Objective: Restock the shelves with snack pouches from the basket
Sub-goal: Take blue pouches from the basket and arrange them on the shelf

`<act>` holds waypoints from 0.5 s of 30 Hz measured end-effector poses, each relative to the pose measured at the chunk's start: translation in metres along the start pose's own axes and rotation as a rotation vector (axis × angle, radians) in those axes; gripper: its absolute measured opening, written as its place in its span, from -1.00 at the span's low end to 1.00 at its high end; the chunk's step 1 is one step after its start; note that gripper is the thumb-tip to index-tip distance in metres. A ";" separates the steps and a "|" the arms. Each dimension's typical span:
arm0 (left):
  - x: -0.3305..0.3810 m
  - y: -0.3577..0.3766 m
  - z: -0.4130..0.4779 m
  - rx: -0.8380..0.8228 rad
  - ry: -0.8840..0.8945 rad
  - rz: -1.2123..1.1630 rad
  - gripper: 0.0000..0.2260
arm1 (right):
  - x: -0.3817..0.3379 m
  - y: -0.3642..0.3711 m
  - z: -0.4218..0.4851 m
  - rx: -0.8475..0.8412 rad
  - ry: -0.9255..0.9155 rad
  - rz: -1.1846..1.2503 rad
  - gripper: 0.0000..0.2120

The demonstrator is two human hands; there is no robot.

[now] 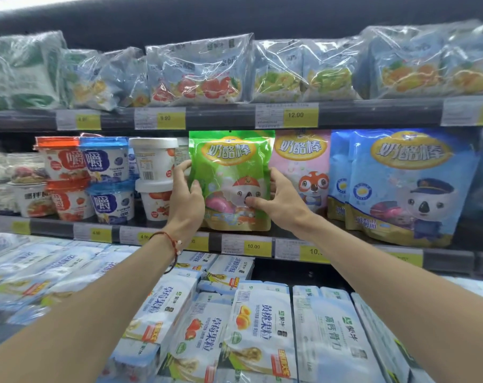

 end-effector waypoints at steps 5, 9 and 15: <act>-0.009 0.012 0.002 0.016 -0.033 -0.061 -0.59 | 0.009 0.013 0.004 0.075 -0.025 -0.053 -0.48; -0.008 0.016 0.000 -0.008 -0.012 -0.121 -0.53 | 0.012 0.016 0.006 0.086 -0.003 -0.065 -0.44; -0.010 0.009 -0.015 -0.158 0.061 0.020 -0.20 | 0.017 0.017 0.000 0.032 0.075 -0.098 -0.50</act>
Point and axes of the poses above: each hand's wrist, its own z-axis towards the middle knuckle, its own y-axis out of the palm, x = y × z, the point moved 3 cm from there along z, towards the middle knuckle, and after that the axes turned 3 degrees about -z, right-handed, at the moved point
